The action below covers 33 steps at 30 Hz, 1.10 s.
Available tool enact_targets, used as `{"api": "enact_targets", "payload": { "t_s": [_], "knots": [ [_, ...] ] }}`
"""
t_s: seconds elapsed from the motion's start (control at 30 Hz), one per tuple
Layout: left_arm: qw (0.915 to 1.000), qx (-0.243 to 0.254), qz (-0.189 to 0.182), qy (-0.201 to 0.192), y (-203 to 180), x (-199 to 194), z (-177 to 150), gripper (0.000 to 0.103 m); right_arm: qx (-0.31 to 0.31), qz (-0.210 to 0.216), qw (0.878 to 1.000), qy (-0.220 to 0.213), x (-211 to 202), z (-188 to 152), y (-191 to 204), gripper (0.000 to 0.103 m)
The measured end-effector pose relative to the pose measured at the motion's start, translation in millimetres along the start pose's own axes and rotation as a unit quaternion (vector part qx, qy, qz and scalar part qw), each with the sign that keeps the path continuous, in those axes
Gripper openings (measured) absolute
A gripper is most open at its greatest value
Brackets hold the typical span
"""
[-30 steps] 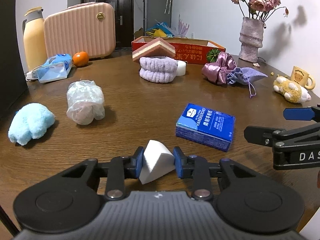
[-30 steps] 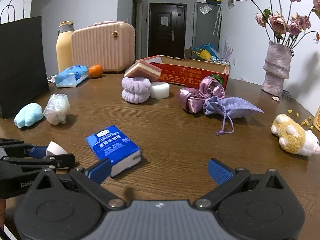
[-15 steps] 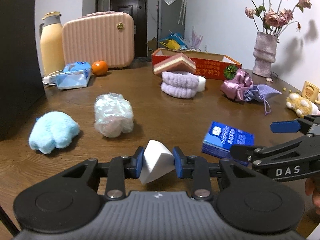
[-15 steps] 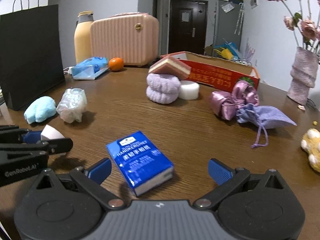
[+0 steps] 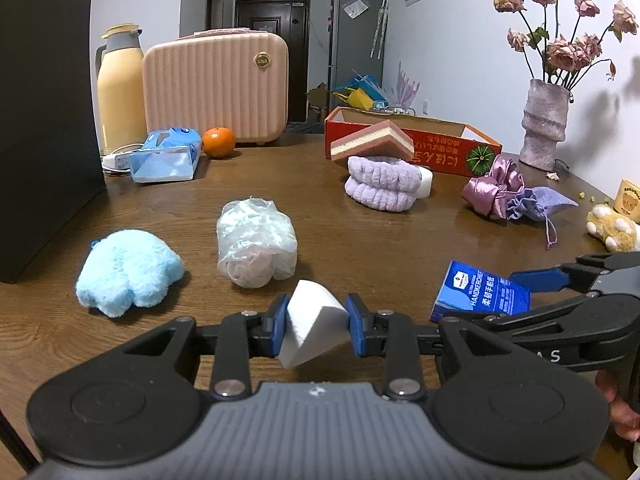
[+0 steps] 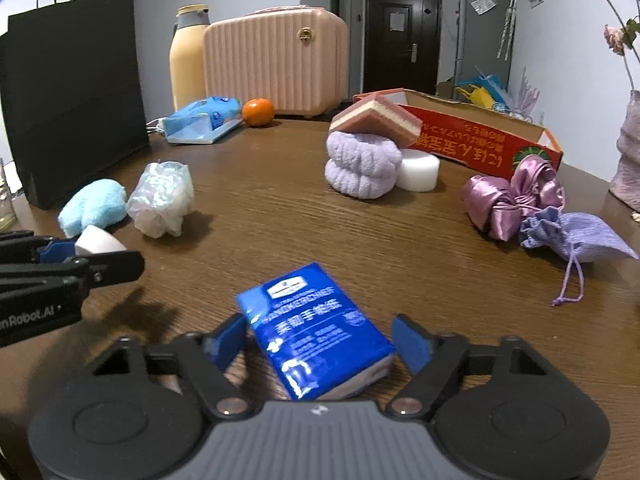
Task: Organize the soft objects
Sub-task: 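Close the right tool on the blue tissue pack while the left tool lifts the sponge, then carry the sponge and tissue pack with both tools over the open cardboard box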
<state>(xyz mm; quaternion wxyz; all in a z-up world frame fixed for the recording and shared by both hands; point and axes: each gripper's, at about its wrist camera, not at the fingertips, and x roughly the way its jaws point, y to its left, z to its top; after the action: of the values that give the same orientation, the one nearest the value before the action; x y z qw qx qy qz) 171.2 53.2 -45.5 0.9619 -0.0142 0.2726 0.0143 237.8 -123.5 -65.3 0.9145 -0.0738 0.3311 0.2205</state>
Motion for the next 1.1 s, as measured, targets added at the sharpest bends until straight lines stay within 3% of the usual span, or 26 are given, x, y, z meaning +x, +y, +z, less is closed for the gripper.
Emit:
{"api": "enact_targets", "payload": {
  "t_s": [0.37, 1.1],
  "knots": [
    [0.9999, -0.001, -0.01, -0.008, -2.7, 0.2, 6.3, 0.032, 0.009, 0.018, 1.0, -0.012, -5.1, -2.7, -6.6, 0.056],
    [0.9973, -0.001, -0.041, -0.061, -42.8, 13.0, 72.1, 0.032, 0.047, -0.023, 0.993, -0.104, -39.0, 31.8, -62.8, 0.054]
  ]
}}
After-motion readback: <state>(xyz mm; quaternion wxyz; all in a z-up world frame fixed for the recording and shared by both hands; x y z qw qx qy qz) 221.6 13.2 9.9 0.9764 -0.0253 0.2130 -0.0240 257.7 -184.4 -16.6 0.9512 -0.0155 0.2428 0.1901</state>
